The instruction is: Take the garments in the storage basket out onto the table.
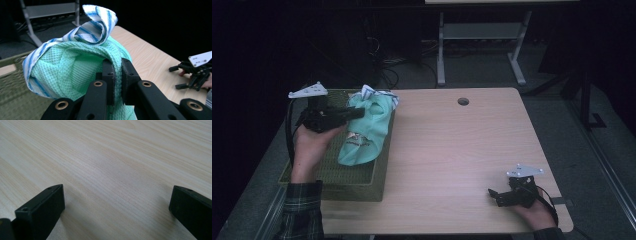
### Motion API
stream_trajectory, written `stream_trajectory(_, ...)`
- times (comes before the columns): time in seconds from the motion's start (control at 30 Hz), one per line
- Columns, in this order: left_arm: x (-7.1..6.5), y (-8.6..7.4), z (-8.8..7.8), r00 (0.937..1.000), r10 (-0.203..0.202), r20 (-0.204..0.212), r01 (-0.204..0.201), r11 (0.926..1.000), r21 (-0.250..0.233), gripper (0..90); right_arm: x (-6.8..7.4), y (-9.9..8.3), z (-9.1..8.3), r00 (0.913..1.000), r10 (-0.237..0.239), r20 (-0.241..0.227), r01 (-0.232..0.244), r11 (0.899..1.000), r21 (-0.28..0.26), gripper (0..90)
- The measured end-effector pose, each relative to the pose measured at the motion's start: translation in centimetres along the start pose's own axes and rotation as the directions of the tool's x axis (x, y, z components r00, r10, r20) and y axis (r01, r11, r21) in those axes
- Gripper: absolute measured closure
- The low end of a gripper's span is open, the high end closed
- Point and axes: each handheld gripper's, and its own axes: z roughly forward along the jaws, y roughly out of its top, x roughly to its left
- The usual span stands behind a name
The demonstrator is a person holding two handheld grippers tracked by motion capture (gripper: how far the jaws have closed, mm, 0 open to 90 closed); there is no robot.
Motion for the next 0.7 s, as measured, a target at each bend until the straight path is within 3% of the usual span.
stream_trajectory(0.37, -2.2, 1.1, 2.1, 0.9986, 0.029, 0.046, -0.028, 0.9995, -0.016, 82.7, 0.0, 0.0, 0.0, 1.0, -0.002, 0.0, 0.002, 1.0, 0.001, 0.0)
stream_trajectory(0.7, -3.5, 1.1, 4.2, 0.9959, 0.024, 0.087, -0.023, 0.9996, -0.018, 82.8, 0.0, 0.0, 0.0, 1.0, 0.0, 0.0, 0.0, 1.0, 0.0, 0.0)
